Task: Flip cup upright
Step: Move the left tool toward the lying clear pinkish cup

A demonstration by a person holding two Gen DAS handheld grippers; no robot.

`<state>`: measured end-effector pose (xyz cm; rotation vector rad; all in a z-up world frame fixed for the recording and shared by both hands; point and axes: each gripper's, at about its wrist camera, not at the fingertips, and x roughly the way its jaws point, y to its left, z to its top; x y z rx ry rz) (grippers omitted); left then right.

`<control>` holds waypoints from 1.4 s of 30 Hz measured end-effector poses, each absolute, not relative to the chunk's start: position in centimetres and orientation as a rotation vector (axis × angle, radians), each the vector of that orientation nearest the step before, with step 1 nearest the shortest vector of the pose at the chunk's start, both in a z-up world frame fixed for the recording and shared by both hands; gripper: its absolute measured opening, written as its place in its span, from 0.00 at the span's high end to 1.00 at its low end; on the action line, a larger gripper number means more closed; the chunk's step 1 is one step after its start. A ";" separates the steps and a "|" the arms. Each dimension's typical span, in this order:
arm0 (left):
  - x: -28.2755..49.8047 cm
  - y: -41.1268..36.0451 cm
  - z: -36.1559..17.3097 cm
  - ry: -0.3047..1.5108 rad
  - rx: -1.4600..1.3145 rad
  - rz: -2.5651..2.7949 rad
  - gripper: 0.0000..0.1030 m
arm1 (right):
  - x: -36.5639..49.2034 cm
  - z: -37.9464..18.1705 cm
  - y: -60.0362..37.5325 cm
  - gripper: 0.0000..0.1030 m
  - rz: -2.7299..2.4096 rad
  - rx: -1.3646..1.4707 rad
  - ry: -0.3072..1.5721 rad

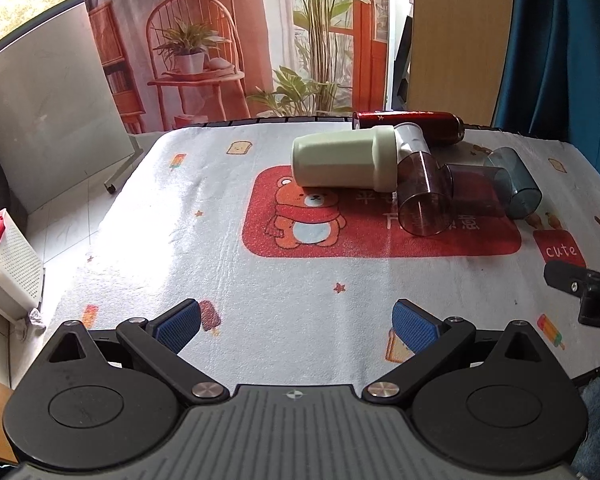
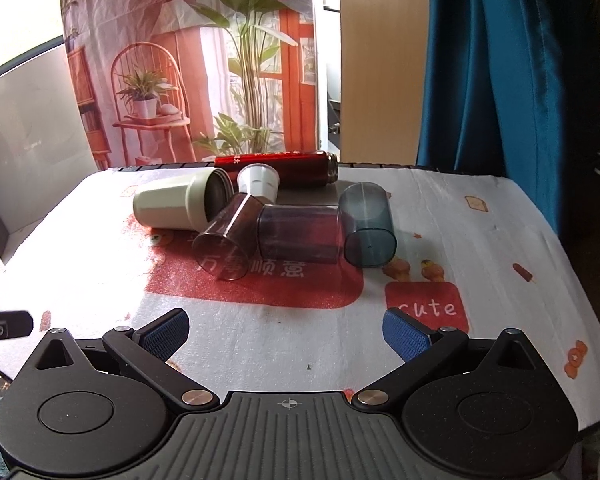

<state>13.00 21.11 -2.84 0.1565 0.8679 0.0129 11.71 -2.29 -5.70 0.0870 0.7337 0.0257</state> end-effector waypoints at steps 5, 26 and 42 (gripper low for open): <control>15.6 19.0 -3.7 0.852 0.154 -0.030 0.01 | 12.9 -7.7 -3.6 0.03 0.015 0.115 0.760; 26.9 10.8 -9.2 0.877 0.110 -0.179 0.05 | 15.7 -12.1 -6.8 0.03 -0.012 0.153 0.777; 29.2 9.1 -12.1 0.939 0.150 -0.194 0.11 | 16.2 -13.0 -7.4 0.03 -0.016 0.174 0.796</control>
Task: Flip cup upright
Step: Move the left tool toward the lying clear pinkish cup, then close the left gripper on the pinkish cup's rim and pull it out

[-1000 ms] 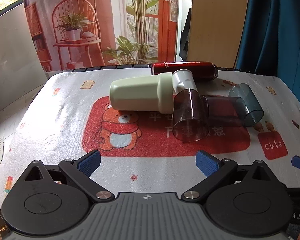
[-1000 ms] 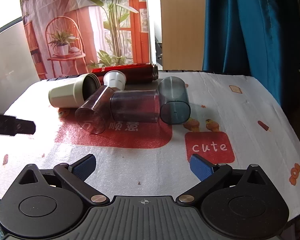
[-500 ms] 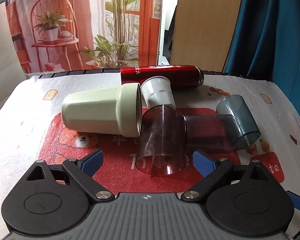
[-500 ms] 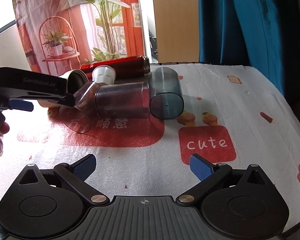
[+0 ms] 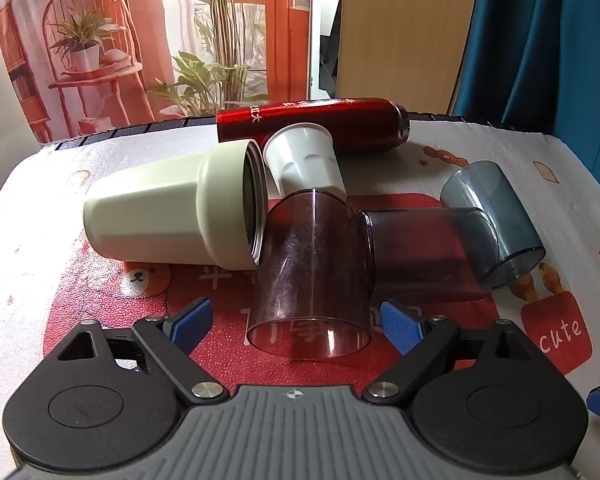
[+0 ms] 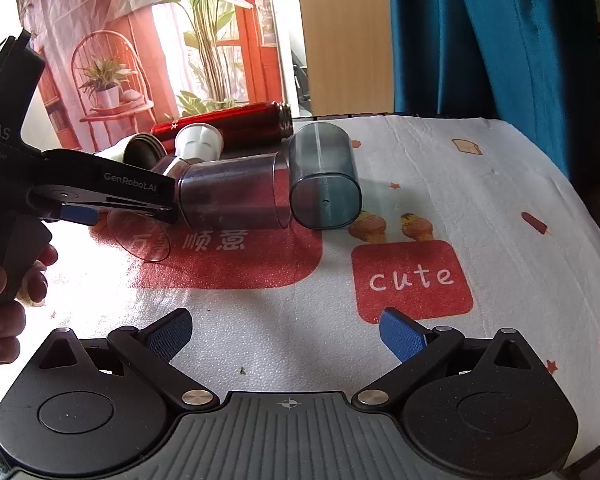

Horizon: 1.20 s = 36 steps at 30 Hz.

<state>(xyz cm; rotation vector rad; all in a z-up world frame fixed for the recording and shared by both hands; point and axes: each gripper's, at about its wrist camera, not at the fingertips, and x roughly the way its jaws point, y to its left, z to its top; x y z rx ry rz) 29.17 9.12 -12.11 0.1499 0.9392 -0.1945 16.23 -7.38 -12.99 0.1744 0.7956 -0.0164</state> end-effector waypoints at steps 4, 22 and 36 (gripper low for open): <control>29.2 9.1 -12.1 0.938 0.140 -0.200 0.11 | 16.2 -12.9 -7.3 0.03 -0.018 0.173 0.794; 28.0 10.6 -12.4 0.937 0.075 -0.245 0.31 | 15.9 -12.6 -7.1 0.03 -0.026 0.162 0.787; 20.6 15.1 -11.7 1.010 0.052 -0.255 0.31 | 14.6 -11.6 -6.1 0.03 0.001 0.140 0.775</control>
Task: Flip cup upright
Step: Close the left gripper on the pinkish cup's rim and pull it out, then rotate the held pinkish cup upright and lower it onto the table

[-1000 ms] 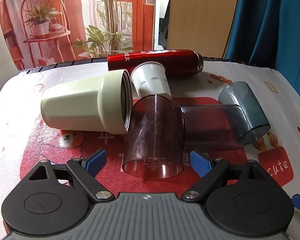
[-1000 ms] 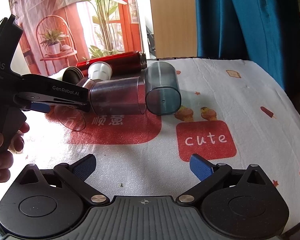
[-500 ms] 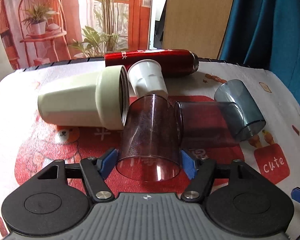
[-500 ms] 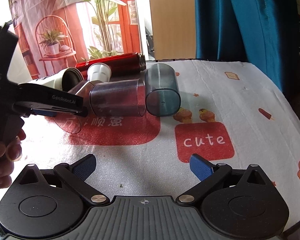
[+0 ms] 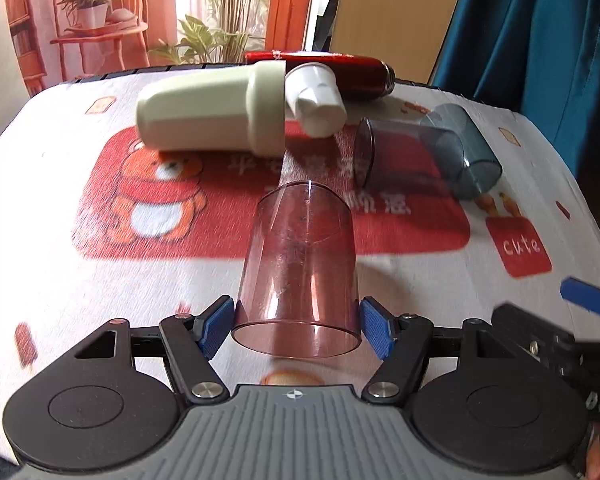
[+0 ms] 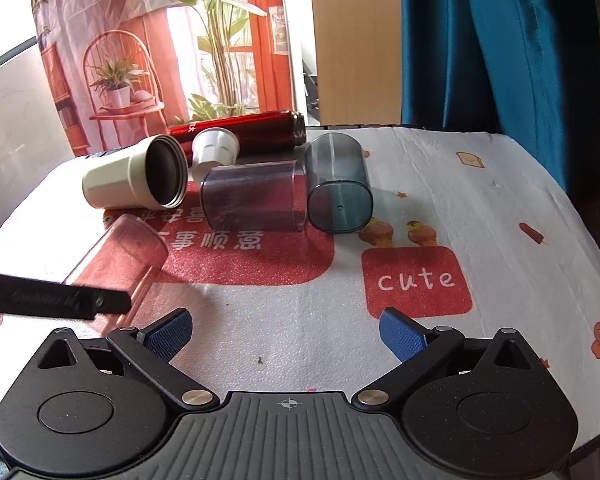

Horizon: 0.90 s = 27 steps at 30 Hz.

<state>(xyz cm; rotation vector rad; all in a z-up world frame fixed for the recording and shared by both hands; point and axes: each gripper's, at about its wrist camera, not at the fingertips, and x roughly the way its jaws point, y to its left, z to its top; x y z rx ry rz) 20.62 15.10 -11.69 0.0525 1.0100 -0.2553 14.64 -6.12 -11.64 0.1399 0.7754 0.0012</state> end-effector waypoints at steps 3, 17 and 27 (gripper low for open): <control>19.1 16.1 -11.7 1.023 0.025 -0.266 0.31 | 14.2 -11.5 -5.5 0.04 0.016 0.131 0.775; 15.7 19.2 -10.8 0.990 -0.111 -0.300 0.22 | 11.7 -9.9 -2.2 0.04 0.041 0.078 0.771; 13.3 24.9 -5.1 0.787 -0.118 -0.127 0.16 | 11.4 -9.3 0.3 0.05 0.098 0.118 0.818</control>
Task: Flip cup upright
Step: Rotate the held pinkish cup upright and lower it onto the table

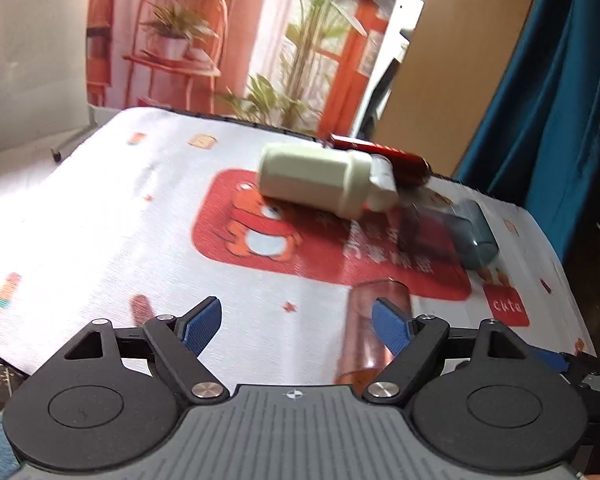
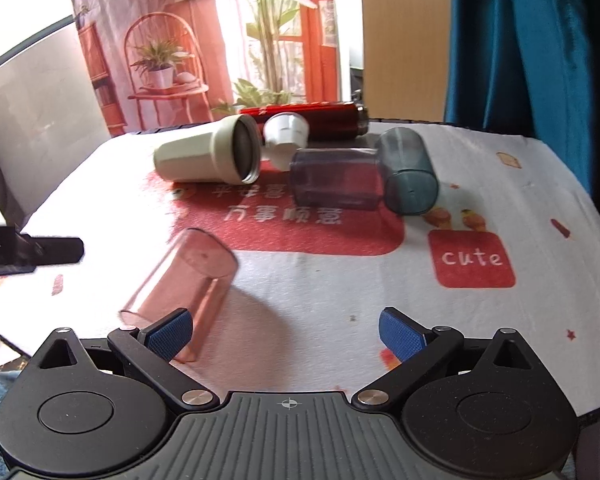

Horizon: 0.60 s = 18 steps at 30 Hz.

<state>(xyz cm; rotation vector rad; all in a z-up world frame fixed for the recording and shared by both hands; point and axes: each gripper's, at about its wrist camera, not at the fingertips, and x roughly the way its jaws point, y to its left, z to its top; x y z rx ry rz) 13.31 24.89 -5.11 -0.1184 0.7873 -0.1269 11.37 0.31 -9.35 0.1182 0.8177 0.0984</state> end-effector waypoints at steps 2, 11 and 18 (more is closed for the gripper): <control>12.6 26.6 -4.0 0.742 -0.096 -0.065 0.14 | 11.7 -9.3 1.2 0.05 0.122 0.135 0.832; 9.1 32.0 -2.4 0.679 -0.158 0.086 0.14 | 15.6 -12.7 6.2 0.09 0.091 0.207 0.977; 8.8 31.4 -3.7 0.683 -0.152 0.106 0.14 | 14.5 -14.4 7.6 0.28 0.044 0.084 0.968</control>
